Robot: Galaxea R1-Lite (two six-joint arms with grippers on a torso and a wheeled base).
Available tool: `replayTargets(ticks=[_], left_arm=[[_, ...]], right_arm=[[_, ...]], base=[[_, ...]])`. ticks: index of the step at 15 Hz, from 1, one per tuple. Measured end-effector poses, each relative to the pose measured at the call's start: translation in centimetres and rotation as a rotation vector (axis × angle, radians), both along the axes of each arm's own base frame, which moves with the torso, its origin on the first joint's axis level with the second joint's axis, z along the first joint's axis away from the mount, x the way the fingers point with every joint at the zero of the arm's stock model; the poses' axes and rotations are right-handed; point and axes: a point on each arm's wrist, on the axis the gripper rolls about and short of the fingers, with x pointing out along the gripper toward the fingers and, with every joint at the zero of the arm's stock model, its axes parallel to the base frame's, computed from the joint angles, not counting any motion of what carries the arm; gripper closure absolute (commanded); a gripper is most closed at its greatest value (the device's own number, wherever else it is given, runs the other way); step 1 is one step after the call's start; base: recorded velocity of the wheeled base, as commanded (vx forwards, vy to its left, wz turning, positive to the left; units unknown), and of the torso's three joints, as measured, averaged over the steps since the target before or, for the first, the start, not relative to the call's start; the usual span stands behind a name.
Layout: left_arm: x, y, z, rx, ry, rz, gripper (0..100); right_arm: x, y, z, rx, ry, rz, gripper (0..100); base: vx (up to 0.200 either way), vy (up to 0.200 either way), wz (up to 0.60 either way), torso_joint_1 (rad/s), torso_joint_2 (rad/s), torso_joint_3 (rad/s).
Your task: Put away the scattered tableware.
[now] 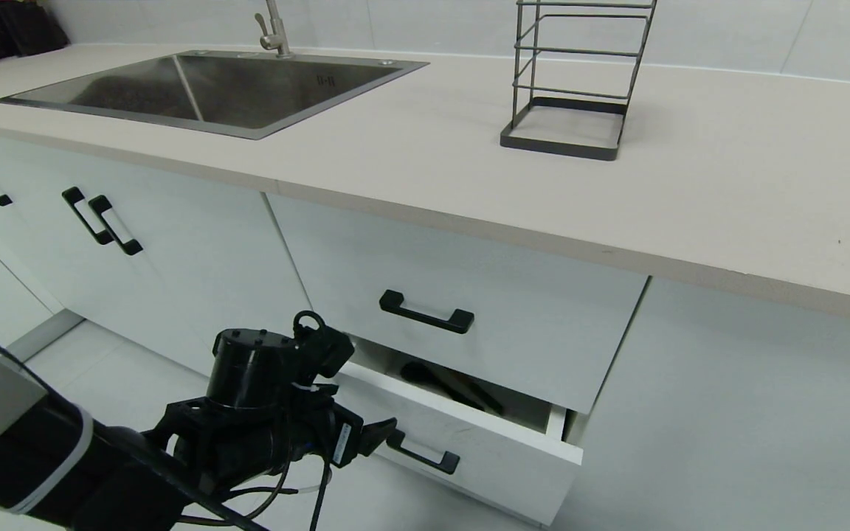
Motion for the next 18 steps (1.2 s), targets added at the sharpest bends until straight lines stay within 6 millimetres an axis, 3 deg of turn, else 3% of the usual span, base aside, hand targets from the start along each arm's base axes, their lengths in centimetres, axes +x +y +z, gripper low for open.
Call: replayTargets(ticks=[9,18], left_arm=[[2.8,-1.3,0.1,-0.050,-0.096,-0.003,0],[3.2,-1.6,0.0,-0.049,-0.102,-0.007,0]], right_arm=[[0.0,0.0,0.0,0.000,0.000,0.000,0],[0.0,0.0,0.0,0.000,0.000,0.000,0]], base=[[0.000,0.000,0.00,0.000,0.00,0.000],[0.000,0.000,0.00,0.000,0.00,0.000]])
